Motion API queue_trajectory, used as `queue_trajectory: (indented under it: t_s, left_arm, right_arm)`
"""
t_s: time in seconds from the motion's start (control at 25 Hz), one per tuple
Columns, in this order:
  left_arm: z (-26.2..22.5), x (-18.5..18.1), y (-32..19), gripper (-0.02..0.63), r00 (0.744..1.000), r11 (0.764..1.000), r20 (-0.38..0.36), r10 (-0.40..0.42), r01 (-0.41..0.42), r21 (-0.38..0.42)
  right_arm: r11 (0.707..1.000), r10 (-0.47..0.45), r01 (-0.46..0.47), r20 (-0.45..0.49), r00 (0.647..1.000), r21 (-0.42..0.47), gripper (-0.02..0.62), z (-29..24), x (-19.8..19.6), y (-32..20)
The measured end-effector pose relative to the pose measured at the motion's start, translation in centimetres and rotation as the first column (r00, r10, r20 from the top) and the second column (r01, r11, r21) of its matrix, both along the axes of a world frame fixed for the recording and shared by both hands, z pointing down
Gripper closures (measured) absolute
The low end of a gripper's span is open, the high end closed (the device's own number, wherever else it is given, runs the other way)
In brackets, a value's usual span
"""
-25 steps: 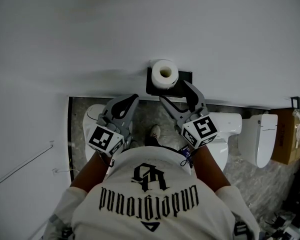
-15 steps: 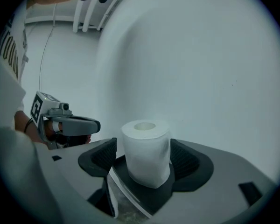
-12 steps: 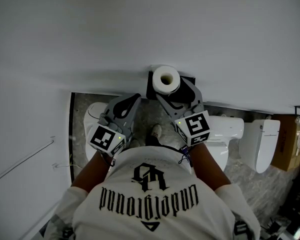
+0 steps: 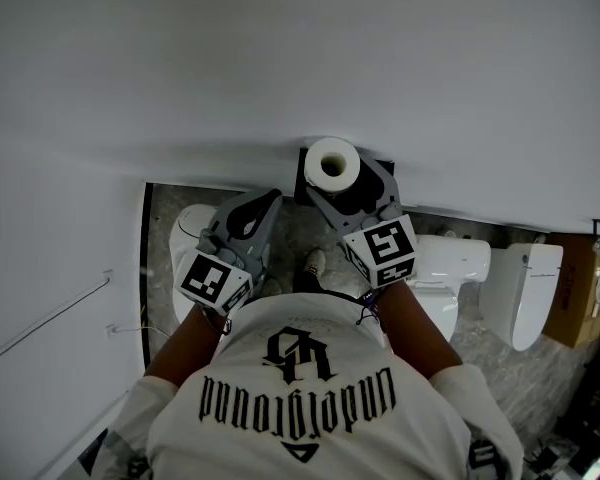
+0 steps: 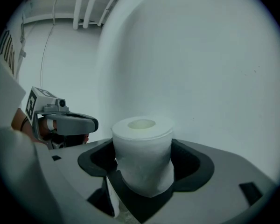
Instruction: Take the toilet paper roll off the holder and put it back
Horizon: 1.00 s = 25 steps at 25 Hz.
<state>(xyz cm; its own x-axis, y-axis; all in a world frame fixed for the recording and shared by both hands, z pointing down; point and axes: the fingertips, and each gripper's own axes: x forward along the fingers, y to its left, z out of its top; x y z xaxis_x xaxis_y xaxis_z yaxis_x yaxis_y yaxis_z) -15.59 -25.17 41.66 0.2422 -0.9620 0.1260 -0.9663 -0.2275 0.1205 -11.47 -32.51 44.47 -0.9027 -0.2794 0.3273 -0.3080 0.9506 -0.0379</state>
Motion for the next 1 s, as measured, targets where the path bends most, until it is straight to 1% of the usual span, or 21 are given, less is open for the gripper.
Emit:
queue_trajectory:
  t_s: [0.44, 0.68, 1.0]
  left_arm:
    - [0.3, -0.8, 0.5, 0.594, 1.000, 1.000, -0.007, -0.012, 0.012, -0.007]
    - [0.2, -0.7, 1.4, 0.594, 1.000, 1.000, -0.001, -0.003, 0.003, -0.002]
    - [-0.2, -0.8, 2.9, 0.594, 1.000, 1.000, -0.003, -0.002, 0.002, 0.004]
  right_arm:
    - [1.000, -0.009, 0.009, 0.019, 1.000, 0.006, 0.273, -0.1, -0.5, -0.1]
    - [1.000, 0.000, 0.000, 0.026, 1.000, 0.001, 0.273, -0.2, -0.2, 0.0]
    - [0.999, 0.030, -0.031, 0.046, 0.999, 0.028, 0.273, -1.5, 0.5, 0.7]
